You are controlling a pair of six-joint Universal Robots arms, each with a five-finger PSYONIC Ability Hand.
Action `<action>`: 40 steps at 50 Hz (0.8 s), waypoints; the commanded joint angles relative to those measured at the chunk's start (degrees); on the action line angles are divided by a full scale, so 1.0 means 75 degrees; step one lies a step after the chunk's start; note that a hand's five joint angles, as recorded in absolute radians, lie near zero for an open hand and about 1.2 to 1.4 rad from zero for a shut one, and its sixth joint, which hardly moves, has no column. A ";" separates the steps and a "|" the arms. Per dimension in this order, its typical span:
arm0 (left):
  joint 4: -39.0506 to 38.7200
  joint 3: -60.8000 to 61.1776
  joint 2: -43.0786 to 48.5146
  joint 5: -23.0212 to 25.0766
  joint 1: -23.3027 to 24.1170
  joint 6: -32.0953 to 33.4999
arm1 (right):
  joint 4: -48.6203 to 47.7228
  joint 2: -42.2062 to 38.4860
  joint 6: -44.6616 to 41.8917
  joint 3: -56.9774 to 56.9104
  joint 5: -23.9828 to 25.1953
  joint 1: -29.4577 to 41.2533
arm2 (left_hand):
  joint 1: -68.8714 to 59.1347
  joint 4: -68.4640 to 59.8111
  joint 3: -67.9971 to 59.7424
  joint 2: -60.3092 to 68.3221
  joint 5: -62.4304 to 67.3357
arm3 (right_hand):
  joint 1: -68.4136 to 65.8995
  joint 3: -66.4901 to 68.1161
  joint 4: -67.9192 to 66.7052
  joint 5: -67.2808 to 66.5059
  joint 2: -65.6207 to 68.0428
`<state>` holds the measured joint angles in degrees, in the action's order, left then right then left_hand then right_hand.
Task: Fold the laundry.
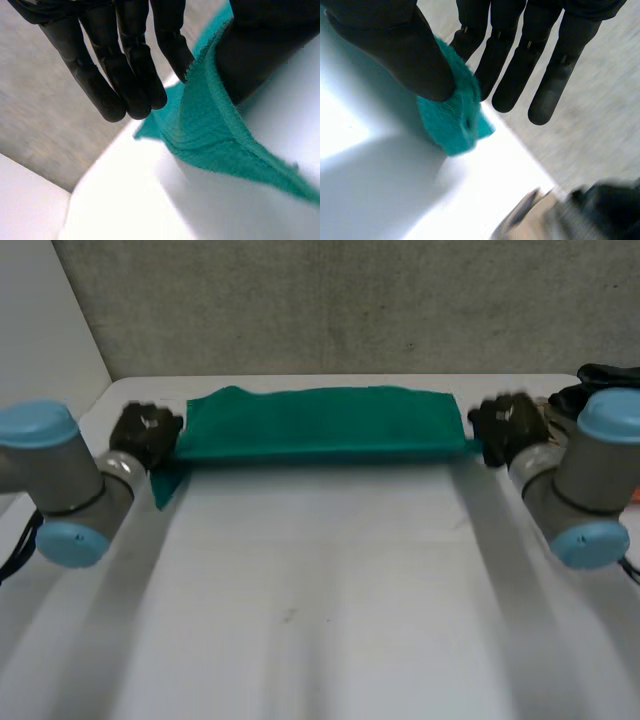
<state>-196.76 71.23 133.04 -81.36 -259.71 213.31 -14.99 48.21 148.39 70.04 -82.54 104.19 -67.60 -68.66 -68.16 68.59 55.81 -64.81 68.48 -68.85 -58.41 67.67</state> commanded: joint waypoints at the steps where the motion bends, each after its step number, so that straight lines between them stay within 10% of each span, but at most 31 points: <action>1: 0.0160 -0.0309 0.0378 -0.0027 -0.0154 0.1206 | 0.0428 -0.0182 -0.0133 0.0119 -0.0058 -0.0169 | 0.0828 0.0970 0.0903 -0.0961 -0.0590 | -0.2026 0.1536 -0.1486 -0.1545 0.1644; 15: 0.1320 -0.0884 0.0753 -0.0133 -0.0400 0.1664 | 0.0581 -0.0076 -0.0098 0.0119 -0.0198 -0.0146 | 0.4513 0.4654 0.4588 -0.4645 -0.4274 | -0.2026 0.1536 -0.1486 -0.1545 0.1644; 20: 0.1625 -0.0755 0.0391 -0.0074 -0.0505 0.1652 | 0.1012 -0.0041 -0.0133 0.0049 -0.0315 -0.0169 | -0.1641 -0.1500 -0.1566 0.1509 0.1880 | -0.2026 0.1536 -0.1486 -0.1545 0.1644; 25: 0.2082 -0.0147 -0.0721 -0.0039 -0.0576 0.1617 | 0.1985 0.0298 -0.0332 0.0095 -0.0292 -0.0181 | -0.1653 -0.1512 -0.1578 0.1521 0.1892 | -0.2026 0.1536 -0.1486 -0.1545 0.1644; 40: 0.5761 0.2842 -0.3911 -0.0332 -0.0658 0.4112 | 0.8696 0.2373 -0.4875 0.0717 0.0294 -0.1129 | -0.1653 -0.1512 -0.1578 0.1521 0.1892 | -0.2026 0.1536 -0.1486 -0.1545 0.1644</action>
<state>-164.03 87.15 107.59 -82.40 -264.91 234.63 31.49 64.04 127.04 74.17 -82.12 98.47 -67.52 -68.41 -68.13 68.53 56.08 -64.81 68.48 -68.85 -58.66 67.67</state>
